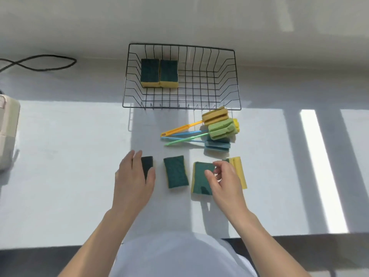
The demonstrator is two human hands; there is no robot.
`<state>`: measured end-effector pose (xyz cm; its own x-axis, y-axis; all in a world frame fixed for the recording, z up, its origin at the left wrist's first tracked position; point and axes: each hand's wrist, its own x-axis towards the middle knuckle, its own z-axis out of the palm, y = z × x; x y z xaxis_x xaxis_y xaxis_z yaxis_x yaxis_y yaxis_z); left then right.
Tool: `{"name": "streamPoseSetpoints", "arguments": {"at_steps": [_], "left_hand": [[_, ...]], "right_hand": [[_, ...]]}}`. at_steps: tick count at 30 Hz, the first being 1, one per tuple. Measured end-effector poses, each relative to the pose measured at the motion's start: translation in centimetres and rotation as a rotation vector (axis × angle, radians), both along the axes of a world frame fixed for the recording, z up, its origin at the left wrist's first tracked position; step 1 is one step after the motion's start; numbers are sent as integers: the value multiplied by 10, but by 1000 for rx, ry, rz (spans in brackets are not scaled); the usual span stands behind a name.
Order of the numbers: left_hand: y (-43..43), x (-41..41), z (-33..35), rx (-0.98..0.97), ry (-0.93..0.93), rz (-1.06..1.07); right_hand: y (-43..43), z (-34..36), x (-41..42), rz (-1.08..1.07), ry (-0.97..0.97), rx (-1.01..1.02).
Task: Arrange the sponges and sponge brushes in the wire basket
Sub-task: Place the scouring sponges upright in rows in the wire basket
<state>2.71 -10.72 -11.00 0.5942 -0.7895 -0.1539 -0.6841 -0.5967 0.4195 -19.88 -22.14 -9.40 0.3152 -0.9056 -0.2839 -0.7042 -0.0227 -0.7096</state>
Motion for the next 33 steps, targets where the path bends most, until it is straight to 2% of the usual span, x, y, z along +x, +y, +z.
{"name": "streamPoseSetpoints", "arguments": {"at_steps": [7, 16, 19, 24, 33], "left_hand": [[21, -2, -14, 96, 41, 153], [24, 0, -26, -24, 359, 353], [20, 2, -27, -60, 417, 436], [11, 1, -19, -174, 447, 514], [-17, 11, 11, -403, 567, 522]], "right_hand": [[18, -18, -7, 45, 166, 13], [23, -37, -3, -31, 232, 34], [25, -42, 0, -69, 180, 97], [24, -40, 4, -259, -13, 259], [12, -18, 7, -350, -185, 228]]}}
